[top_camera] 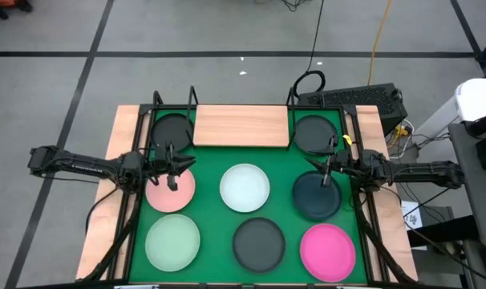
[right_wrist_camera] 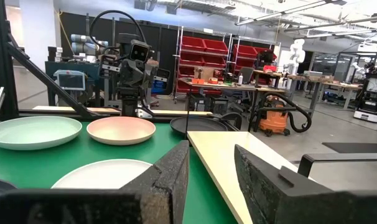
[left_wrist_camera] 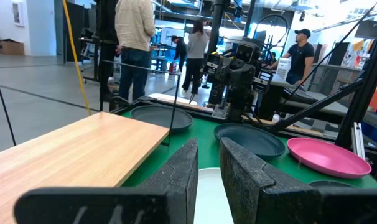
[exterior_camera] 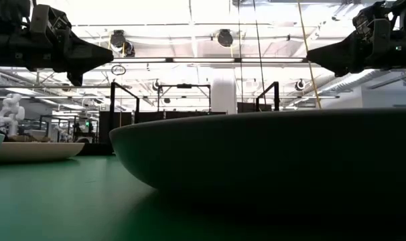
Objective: Place and stack plates onto a shelf
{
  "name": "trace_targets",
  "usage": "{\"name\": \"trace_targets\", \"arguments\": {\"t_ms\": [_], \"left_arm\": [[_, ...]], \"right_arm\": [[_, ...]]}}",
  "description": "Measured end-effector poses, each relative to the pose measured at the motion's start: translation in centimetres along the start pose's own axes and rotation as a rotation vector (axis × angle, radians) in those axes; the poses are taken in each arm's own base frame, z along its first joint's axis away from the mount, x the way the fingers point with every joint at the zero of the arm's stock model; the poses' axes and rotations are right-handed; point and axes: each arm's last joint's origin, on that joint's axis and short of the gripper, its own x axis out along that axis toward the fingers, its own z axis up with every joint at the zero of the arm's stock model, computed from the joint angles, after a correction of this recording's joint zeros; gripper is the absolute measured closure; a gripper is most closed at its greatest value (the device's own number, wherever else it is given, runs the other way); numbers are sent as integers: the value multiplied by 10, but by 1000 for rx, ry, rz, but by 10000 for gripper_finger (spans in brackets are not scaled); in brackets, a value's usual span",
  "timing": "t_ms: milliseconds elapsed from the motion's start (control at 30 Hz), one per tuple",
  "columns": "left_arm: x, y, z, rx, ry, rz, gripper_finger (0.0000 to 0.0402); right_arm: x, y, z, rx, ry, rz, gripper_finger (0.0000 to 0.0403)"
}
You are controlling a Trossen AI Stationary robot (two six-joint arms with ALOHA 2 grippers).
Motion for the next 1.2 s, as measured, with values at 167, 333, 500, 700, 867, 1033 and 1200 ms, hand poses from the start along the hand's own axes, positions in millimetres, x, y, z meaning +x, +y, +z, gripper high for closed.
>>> {"name": "trace_targets", "arguments": {"t_ms": [167,333,500,700,867,1033,1200], "left_arm": [[0,0,0,0,0,0,332],[0,0,0,0,0,0,332],[0,0,0,0,0,0,332],[0,0,0,0,0,0,332],[0,0,0,0,0,0,332],[0,0,0,0,0,0,332],[0,0,0,0,0,0,332]], "right_arm": [[0,0,0,0,0,0,289],[0,0,0,0,0,0,289],[0,0,0,1,0,0,289],[0,0,1,3,-10,-1,289],[0,0,4,105,-37,-1,289],[0,-1,7,186,-70,-1,289],[0,-1,8,102,-77,-3,289]]}}
